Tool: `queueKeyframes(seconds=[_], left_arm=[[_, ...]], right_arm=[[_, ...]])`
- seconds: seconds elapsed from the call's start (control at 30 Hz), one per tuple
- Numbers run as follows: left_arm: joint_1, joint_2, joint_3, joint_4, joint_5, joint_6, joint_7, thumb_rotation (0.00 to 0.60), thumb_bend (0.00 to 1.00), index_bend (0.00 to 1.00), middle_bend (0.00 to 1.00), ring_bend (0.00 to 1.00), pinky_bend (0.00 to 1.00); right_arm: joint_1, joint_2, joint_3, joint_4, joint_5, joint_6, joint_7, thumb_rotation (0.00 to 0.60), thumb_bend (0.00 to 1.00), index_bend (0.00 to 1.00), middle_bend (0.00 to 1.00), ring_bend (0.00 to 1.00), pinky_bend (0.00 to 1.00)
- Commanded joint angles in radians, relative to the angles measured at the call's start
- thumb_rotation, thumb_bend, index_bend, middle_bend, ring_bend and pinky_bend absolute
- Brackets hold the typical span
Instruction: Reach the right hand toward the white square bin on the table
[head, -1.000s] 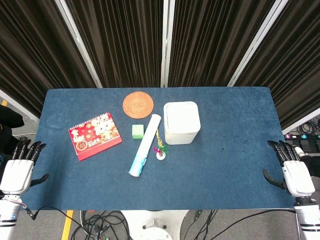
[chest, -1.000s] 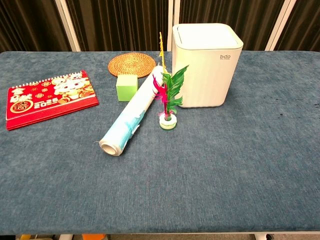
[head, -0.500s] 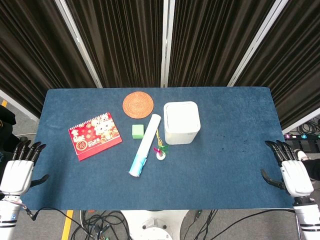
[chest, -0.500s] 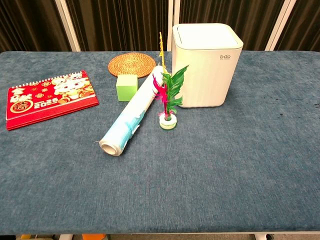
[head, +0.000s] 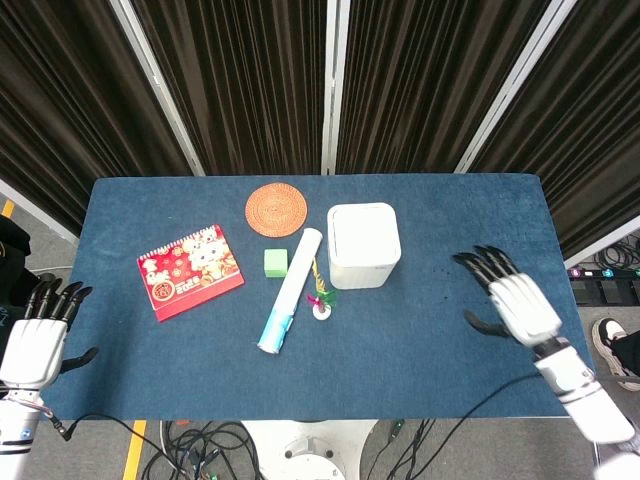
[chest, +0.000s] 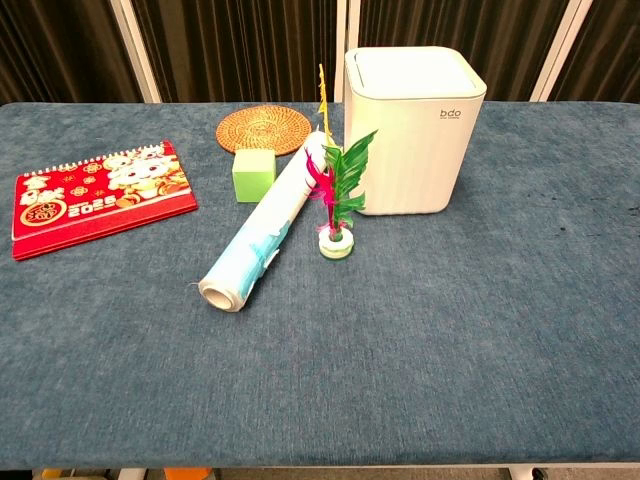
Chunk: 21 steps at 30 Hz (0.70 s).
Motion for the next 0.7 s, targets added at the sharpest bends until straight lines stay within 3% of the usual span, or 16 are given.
queueKeyframes(seconds=[0.03,0.3,0.7], left_arm=[[0.001,-0.002,-0.002,0.006,-0.008,-0.003,-0.005,0.600,0.00,0.15,0.11,0.02,0.02],[-0.007,-0.006,-0.006,0.020,-0.017,-0.017,-0.013,0.600,0.00,0.15,0.11,0.02,0.02],[-0.001,-0.005,-0.003,0.037,-0.020,-0.013,-0.034,0.600,0.00,0.15,0.11,0.02,0.02]], right_arm=[[0.166,-0.054,0.078,0.012,0.067,-0.177,-0.049,0.600,0.21,0.19,0.17,0.00,0.00],[0.335,-0.162,0.122,0.087,0.224,-0.369,-0.158,0.600,0.21,0.24,0.22,0.00,0.00],[0.415,-0.248,0.077,0.141,0.405,-0.445,-0.329,0.600,0.22,0.27,0.24,0.00,0.00]])
